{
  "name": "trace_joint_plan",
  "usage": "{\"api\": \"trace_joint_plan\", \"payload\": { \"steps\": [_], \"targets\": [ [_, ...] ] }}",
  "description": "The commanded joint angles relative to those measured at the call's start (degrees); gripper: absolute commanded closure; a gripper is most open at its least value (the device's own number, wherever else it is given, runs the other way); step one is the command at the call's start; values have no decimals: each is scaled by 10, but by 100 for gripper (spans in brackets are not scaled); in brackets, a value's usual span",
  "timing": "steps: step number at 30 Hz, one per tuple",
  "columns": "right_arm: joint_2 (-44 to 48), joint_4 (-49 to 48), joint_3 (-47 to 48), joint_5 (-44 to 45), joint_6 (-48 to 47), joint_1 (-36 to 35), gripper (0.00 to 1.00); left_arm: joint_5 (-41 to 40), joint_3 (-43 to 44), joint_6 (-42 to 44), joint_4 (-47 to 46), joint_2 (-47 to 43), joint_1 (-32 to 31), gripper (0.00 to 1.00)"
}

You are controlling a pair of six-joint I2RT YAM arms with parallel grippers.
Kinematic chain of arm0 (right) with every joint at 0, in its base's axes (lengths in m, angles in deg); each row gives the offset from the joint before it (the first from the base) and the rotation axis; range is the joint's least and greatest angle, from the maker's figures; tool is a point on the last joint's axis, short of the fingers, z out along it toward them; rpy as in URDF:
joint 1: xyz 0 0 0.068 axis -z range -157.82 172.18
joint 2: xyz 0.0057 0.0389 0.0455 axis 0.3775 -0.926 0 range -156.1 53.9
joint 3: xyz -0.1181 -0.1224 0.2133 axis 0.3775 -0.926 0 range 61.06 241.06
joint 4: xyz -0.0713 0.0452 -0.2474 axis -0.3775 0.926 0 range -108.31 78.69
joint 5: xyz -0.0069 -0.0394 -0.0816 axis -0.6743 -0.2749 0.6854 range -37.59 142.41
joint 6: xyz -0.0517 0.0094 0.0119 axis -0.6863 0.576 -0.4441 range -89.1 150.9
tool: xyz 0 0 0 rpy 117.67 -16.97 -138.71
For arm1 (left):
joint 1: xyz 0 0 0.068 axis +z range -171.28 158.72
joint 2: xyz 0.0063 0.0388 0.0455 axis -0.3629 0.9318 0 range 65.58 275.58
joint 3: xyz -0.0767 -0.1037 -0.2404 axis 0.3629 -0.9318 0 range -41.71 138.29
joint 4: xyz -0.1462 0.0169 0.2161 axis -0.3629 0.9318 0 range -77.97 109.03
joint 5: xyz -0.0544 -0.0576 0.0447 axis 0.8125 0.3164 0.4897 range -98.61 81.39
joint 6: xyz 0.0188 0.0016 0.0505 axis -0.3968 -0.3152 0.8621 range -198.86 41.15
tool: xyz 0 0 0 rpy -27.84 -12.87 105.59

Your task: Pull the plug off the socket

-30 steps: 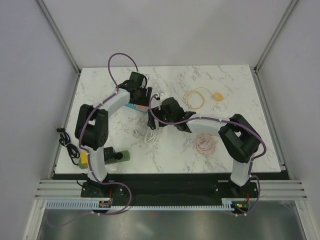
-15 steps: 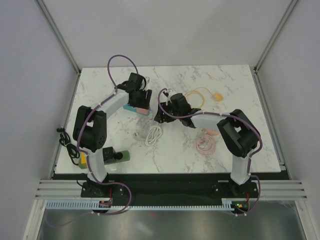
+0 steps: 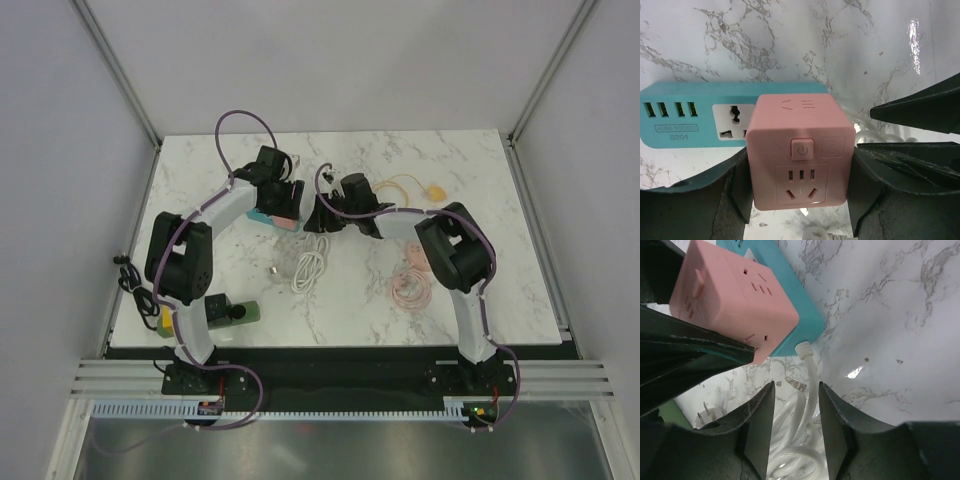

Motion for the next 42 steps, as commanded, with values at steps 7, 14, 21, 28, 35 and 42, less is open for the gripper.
{"api": "trace_joint_plan", "payload": {
  "steps": [7, 14, 21, 28, 35, 42],
  "targets": [
    [-63, -38, 48, -65, 7, 2, 53, 36, 5, 18, 9, -31, -5, 98],
    [-103, -47, 77, -67, 29, 15, 60, 40, 5, 20, 9, -33, -5, 98],
    [-126, -30, 93, -59, 64, 31, 89, 49, 7, 24, 9, -41, -5, 98],
    [-155, 23, 113, -38, 100, 19, 100, 42, 9, 31, 7, -40, -5, 98],
    [-166, 79, 105, 3, 137, 18, 100, 36, -13, 20, -31, -78, -5, 98],
    [-171, 114, 118, 34, 167, -8, 100, -21, -90, 19, -142, -163, -6, 98]
  ]
}}
